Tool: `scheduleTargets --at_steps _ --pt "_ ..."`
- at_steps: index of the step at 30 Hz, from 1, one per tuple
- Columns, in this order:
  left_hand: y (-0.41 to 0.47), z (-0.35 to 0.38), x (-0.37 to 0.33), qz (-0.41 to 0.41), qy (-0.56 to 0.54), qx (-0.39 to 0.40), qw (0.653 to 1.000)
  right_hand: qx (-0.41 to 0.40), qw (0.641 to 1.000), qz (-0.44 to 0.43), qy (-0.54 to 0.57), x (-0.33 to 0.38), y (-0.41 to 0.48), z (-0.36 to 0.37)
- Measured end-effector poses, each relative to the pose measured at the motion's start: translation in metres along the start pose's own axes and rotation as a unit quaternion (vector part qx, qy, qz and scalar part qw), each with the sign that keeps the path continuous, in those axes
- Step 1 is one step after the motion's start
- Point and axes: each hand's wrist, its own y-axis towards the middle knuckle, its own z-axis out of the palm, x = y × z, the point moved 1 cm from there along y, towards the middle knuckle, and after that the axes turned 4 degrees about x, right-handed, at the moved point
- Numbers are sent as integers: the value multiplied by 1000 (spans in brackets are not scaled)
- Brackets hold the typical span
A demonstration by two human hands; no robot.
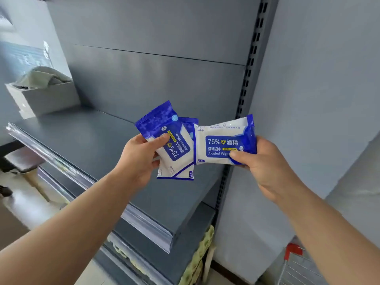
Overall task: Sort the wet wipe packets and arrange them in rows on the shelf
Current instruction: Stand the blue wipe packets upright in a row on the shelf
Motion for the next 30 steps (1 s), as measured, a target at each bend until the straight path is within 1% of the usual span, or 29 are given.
scheduleTargets --at_steps 5,10,15,22,24,28,30 --pt "37 -50 -14 -2 4 -78 997 37 999 -10 -5 3 45 53" --pt "76 -101 -21 -59 34 -95 993 59 998 -9 -25 2 86 101" --pt "129 -148 -33 -74 72 -45 994 41 998 5 -45 -2 131 150" --pt "222 -212 -66 -55 88 35 994 -40 998 46 -29 -9 191 233" --pt "247 -232 -75 -73 103 46 991 -63 996 66 -21 -12 204 256" --pt "289 -269 -86 -161 118 64 978 -103 990 98 0 -18 225 295" --pt "310 -282 -89 -162 162 93 969 -120 987 106 6 -20 233 310"
